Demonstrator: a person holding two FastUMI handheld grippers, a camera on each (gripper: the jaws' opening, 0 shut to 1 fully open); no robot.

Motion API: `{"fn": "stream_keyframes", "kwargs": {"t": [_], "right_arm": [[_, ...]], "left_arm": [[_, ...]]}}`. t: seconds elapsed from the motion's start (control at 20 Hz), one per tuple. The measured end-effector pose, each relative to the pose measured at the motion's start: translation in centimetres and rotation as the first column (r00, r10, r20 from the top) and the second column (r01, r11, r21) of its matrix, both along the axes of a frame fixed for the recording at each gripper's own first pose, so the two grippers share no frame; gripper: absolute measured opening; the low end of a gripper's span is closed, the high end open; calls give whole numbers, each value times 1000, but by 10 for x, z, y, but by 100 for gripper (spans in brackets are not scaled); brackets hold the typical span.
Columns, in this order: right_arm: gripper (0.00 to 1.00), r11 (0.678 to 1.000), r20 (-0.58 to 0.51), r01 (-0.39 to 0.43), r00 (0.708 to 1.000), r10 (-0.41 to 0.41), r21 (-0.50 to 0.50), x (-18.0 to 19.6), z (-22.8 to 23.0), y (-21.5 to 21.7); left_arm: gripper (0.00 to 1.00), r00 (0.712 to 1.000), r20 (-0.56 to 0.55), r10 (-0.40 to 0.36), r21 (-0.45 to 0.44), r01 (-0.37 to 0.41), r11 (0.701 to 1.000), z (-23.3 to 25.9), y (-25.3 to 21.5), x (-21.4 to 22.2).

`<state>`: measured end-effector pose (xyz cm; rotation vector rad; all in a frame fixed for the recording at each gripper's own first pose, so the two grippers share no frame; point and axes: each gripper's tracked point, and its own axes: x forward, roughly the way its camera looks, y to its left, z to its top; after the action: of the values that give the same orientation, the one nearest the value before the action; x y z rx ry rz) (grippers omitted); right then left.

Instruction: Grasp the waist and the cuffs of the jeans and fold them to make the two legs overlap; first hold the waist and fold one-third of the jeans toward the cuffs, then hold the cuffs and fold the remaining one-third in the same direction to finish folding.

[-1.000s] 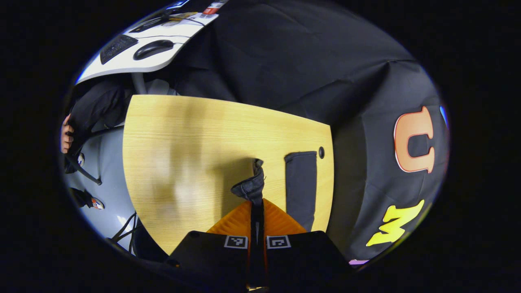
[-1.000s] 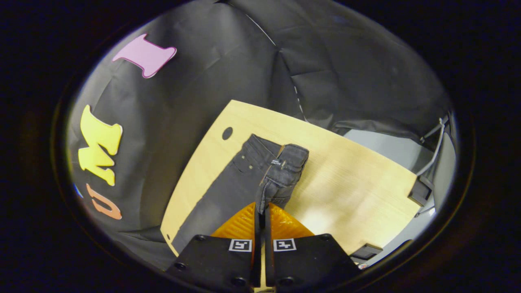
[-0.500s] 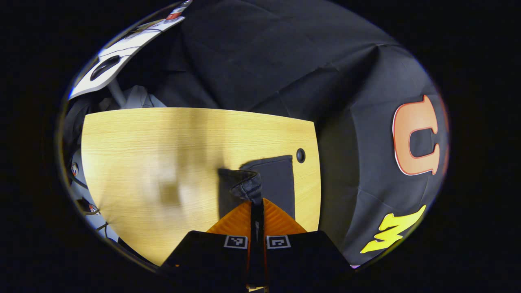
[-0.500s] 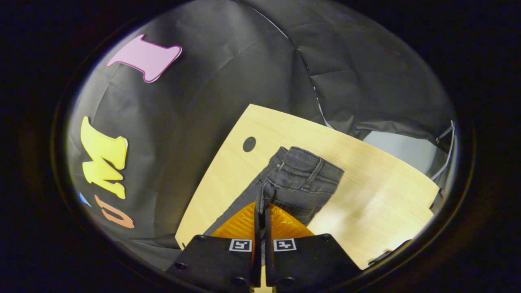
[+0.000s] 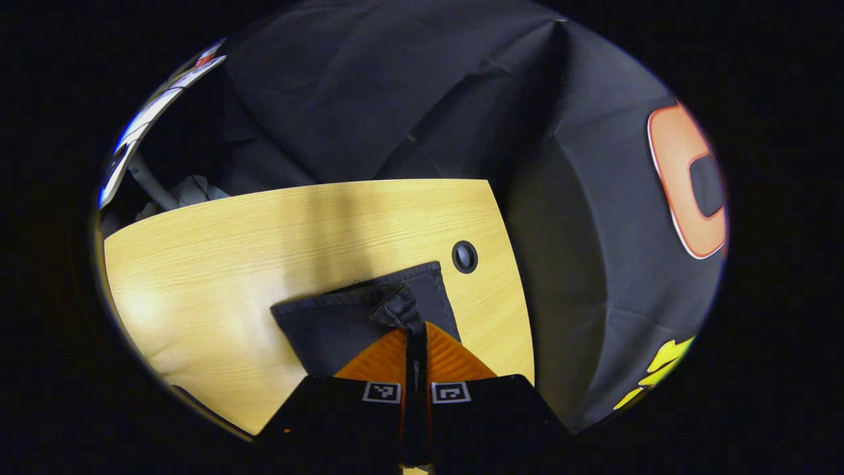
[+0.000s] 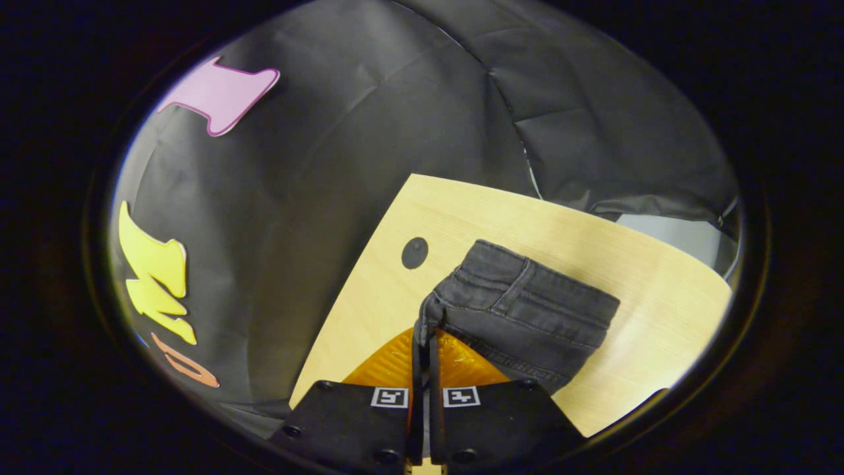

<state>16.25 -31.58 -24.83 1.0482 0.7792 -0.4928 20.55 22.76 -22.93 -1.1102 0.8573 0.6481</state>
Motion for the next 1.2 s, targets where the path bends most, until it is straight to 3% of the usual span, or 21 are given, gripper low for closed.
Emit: {"fn": "stream_keyframes", "kwargs": {"t": [0.4, 0.45, 0.75, 0.8, 0.85, 1.0, 1.05, 1.1, 1.2], "right_arm": [[1, 999, -20, 9, 1000, -10, -50, 24, -36, 1], [5, 998, -26, 7, 1000, -9, -65, 25, -39, 0], [5, 993, -27, 4, 1000, -8, -122, 28, -47, 2], [5, 993, -9, 2, 1000, -3, -118, 31, -46, 4], [7, 994, 13, -2, 1000, 3, -112, 35, -44, 6], [70, 988, 32, -41, 998, 46, -146, 42, -40, 10], [90, 986, 24, -61, 998, 65, -156, 41, -40, 13], [82, 984, 36, -75, 996, 82, -160, 42, -35, 16], [82, 980, 80, -87, 992, 103, -178, 48, -15, 19]], "left_arm": [[3, 996, -31, -78, 28, 79, 997, -41, -15, 41], [3, 995, -34, -93, 41, 95, 995, -40, -19, 47], [4, 985, -43, -164, 125, 169, 978, -43, -27, 56], [0, 982, -40, -185, 152, 189, 970, -44, -28, 55], [33, 977, -18, -214, 174, 214, 961, -42, -31, 57], [90, 960, 46, -276, 241, 258, 936, -17, -42, 64], [90, 956, 53, -288, 290, 261, 921, -13, -38, 65], [94, 951, 76, -301, 326, 261, 908, -4, -41, 67], [95, 932, 154, -328, 374, 252, 892, 26, -44, 69]]}}
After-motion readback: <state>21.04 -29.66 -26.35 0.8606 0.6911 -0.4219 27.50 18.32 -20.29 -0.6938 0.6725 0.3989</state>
